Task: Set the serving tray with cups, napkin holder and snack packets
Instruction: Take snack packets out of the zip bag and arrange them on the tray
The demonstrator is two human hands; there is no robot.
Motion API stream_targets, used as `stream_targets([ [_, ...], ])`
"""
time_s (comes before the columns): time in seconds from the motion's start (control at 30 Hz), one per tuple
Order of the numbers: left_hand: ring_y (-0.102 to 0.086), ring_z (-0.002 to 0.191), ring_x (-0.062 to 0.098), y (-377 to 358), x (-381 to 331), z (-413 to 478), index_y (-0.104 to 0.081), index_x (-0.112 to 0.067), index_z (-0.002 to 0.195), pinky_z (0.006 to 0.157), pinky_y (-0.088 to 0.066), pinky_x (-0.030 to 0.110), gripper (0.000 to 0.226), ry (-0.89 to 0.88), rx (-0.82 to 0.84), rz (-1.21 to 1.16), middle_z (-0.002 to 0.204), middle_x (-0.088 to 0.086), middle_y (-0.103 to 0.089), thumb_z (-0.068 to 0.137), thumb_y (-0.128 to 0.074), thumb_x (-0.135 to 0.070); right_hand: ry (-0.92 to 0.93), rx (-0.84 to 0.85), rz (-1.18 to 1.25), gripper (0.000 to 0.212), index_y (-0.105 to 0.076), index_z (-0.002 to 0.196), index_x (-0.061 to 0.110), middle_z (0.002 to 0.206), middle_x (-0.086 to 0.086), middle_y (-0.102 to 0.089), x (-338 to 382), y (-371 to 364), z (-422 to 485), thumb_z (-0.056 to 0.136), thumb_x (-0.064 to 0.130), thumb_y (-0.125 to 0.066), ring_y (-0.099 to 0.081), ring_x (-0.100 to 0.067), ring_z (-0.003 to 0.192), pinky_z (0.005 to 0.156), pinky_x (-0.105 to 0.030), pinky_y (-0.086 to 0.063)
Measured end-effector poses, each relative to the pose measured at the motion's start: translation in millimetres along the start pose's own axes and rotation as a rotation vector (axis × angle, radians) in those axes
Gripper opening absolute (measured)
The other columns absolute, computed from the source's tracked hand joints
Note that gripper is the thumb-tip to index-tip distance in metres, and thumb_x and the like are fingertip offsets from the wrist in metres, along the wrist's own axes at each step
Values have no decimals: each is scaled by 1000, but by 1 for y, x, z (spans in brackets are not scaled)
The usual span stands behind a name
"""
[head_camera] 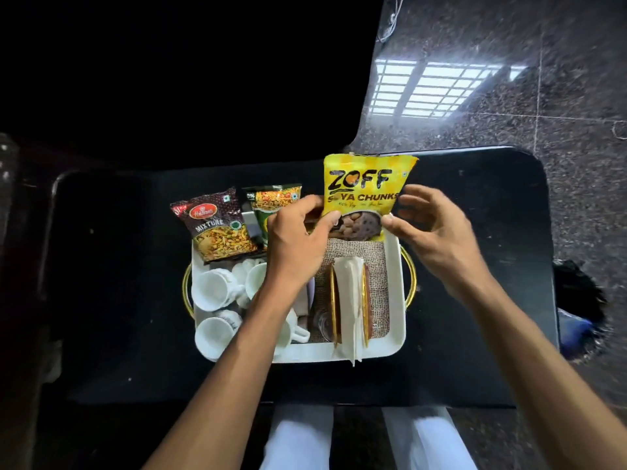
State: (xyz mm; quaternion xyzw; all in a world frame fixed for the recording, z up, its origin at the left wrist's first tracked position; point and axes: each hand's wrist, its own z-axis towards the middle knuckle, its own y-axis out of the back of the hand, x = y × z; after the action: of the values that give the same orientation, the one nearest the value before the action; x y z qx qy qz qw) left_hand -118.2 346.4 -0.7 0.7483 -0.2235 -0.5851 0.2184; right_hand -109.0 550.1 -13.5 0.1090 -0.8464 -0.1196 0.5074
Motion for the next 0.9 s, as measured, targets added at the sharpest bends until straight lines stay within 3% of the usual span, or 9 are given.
stream_targets([
  [0.07, -70, 87, 23, 0, 10, 1, -75, -6, 99, 80, -58, 38, 18, 49, 24, -19, 92, 3, -76, 94, -70, -22, 4, 42, 2, 55, -60, 129, 18, 120, 5, -70, 1, -15, 8, 80, 32, -80, -67, -6, 109, 95, -35, -57],
  [0.13, -70, 89, 29, -3, 18, 0, -74, -4, 97, 81, -57, 41, 19, 84, 22, -42, 91, 7, -76, 95, -69, -22, -1, 14, -34, 48, -62, 124, 17, 114, 5, -73, 0, -24, 15, 81, 31, -79, -69, -6, 104, 91, -34, -59],
  [0.3, -67, 80, 18, -12, 27, -3, -72, -10, 94, 71, -52, 28, 14, 167, -22, -52, 86, -3, -73, 93, -71, -25, -6, -64, -144, 40, -64, 115, 16, 106, 5, -73, -6, -33, 23, 81, 30, -80, -69, -9, 97, 85, -33, -60],
  [0.37, -65, 79, 7, -16, 28, -4, -72, -12, 104, 75, -56, 24, 14, 214, -57, -120, 87, -12, -68, 92, -72, -20, -10, -95, -172, 39, -63, 114, 16, 105, 4, -73, -8, -36, 24, 82, 30, -79, -69, -10, 96, 83, -31, -59],
  [0.47, -60, 86, -11, -20, 27, -6, -67, -9, 127, 74, -50, 2, 33, 295, -94, -237, 99, -13, -65, 94, -69, -12, -15, -135, -191, 37, -63, 112, 18, 100, 9, -71, -14, -40, 25, 82, 31, -79, -67, -2, 91, 73, -16, -56],
  [0.57, -61, 93, -7, -24, 28, -8, -61, -8, 135, 75, -44, -5, 40, 315, -99, -240, 115, -3, -67, 96, -66, -10, -9, -141, -215, 37, -61, 113, 19, 96, 15, -65, -17, -45, 25, 83, 31, -78, -60, 11, 84, 63, 1, -47],
  [0.67, -59, 110, 4, -27, 29, -10, -55, -9, 142, 75, -40, -8, 45, 340, -84, -225, 134, 7, -66, 98, -64, -12, 7, -148, -235, 39, -62, 117, 15, 100, 13, -65, -20, -46, 26, 84, 29, -77, -59, 10, 83, 62, 4, -44],
  [0.83, -59, 127, 13, -27, 30, -13, -49, -10, 147, 94, -45, 11, 48, 357, -62, -277, 144, 9, -60, 100, -60, -13, 30, -162, -228, 42, -62, 119, 14, 104, 7, -69, -19, -39, 22, 83, 28, -78, -64, 2, 86, 64, 3, -46],
  [0.9, -58, 132, 16, -26, 29, -15, -47, -10, 148, 101, -45, 18, 49, 361, -68, -300, 147, 10, -58, 100, -59, -12, 73, -172, -278, 45, -60, 122, 13, 110, 2, -70, -16, -34, 19, 83, 27, -78, -67, -9, 93, 76, -10, -54],
])
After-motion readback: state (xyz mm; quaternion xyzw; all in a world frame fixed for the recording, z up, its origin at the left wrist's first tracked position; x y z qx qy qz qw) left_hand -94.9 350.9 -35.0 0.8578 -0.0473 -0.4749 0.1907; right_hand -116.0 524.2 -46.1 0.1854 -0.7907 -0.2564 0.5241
